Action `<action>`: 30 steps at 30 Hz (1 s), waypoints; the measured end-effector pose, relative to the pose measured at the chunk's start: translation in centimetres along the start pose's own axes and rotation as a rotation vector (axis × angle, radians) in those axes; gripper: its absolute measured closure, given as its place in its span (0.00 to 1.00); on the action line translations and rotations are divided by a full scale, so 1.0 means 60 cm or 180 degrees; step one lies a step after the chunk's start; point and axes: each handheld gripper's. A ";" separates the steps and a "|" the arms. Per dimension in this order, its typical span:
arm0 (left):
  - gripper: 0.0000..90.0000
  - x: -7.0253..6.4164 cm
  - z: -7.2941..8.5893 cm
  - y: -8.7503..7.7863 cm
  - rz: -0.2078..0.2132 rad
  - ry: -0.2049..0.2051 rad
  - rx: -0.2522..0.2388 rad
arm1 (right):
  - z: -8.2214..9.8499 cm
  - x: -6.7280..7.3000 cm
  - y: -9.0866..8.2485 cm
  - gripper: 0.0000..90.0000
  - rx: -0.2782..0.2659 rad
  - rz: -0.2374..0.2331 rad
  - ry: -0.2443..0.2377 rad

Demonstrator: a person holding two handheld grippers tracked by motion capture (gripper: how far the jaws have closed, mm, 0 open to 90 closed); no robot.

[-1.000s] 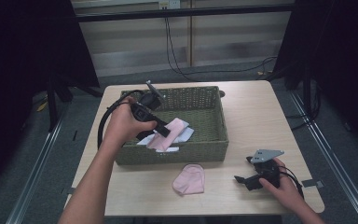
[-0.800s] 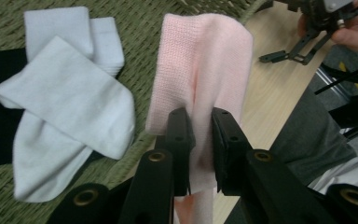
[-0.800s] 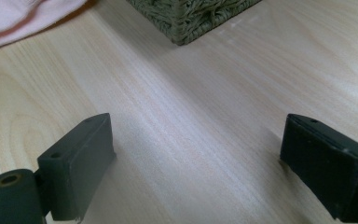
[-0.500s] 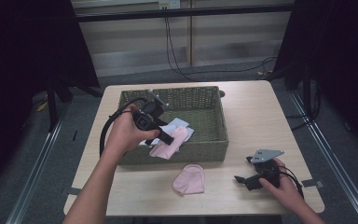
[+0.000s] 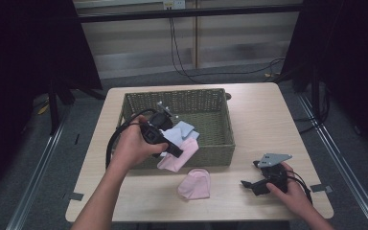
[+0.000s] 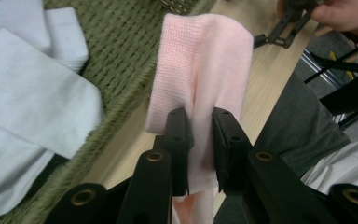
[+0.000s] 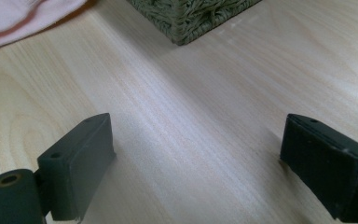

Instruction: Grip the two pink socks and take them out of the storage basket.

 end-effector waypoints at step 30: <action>0.37 0.037 0.117 0.049 -0.0391 0.0078 -0.0234 | 0.000 0.000 0.000 0.10 -0.0001 0.0002 -0.0002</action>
Point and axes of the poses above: each handheld gripper's, and its own axes: y roughly forward along the jaws, z roughly out of its underside, x roughly to its left, and after that the axes turned 3 degrees about z, right-handed
